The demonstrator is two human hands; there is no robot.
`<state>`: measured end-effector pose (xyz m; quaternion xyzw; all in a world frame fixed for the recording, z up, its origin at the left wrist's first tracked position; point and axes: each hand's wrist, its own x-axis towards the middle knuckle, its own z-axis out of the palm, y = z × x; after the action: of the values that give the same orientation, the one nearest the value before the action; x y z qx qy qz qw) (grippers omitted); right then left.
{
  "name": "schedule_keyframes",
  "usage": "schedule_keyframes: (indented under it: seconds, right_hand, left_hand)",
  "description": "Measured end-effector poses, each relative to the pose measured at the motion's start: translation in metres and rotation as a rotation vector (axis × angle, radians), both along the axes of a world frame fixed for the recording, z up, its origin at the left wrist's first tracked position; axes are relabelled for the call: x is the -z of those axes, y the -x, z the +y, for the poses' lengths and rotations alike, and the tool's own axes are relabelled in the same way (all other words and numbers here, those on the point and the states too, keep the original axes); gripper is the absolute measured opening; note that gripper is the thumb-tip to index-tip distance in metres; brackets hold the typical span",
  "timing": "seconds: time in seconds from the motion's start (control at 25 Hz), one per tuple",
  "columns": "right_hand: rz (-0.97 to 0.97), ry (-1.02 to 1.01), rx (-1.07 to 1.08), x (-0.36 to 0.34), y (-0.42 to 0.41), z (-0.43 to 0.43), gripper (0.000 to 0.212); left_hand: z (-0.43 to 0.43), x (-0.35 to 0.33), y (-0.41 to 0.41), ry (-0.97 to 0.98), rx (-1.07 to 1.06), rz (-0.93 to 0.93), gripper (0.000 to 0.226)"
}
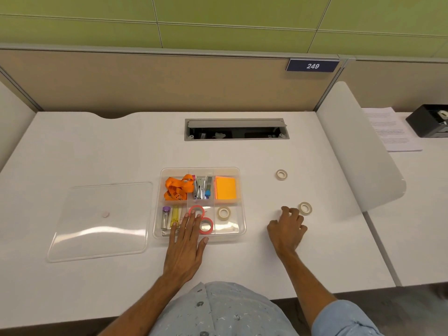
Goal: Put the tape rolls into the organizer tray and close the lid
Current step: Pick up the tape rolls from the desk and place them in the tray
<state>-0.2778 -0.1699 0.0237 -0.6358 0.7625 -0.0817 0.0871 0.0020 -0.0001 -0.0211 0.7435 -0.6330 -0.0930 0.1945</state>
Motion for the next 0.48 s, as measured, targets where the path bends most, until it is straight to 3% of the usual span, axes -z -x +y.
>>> schedule_keyframes:
  seconds: [0.28,0.48]
  right_hand:
    - [-0.043,-0.044,-0.094,0.001,0.000,-0.001,0.038]
    - [-0.360,0.071,-0.382,-0.023,-0.023,-0.001,0.040]
  left_hand:
    - [0.000,-0.002,-0.001,0.014,0.005,0.001,0.072]
    - [0.000,-0.002,0.000,0.007,0.002,0.002,0.071]
